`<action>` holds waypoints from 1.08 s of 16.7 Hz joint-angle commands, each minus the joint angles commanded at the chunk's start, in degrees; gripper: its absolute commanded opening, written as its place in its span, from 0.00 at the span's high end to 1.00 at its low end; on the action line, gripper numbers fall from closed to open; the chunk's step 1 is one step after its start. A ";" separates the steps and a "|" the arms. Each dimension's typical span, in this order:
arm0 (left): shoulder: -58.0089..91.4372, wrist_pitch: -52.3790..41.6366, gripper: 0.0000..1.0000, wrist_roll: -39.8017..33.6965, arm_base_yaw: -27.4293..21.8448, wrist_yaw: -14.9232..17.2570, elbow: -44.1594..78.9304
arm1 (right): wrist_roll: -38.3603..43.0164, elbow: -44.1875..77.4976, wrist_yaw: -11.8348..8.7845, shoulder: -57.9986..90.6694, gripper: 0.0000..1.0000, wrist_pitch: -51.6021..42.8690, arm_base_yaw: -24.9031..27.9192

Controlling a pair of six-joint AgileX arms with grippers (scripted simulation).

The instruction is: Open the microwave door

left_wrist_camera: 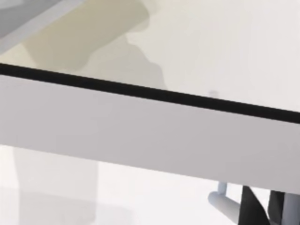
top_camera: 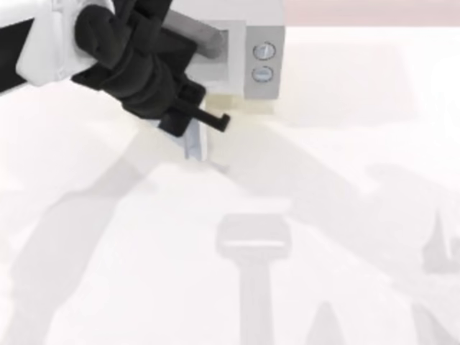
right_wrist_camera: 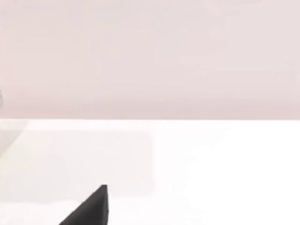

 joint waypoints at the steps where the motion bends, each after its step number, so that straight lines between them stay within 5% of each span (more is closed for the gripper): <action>1: 0.00 0.00 1.00 0.00 0.00 0.00 0.00 | 0.00 0.00 0.00 0.00 0.00 0.00 0.00; 18: -3.29 -0.69 1.00 9.34 3.53 5.30 -3.67 | 0.00 0.00 0.00 0.00 0.00 0.00 0.00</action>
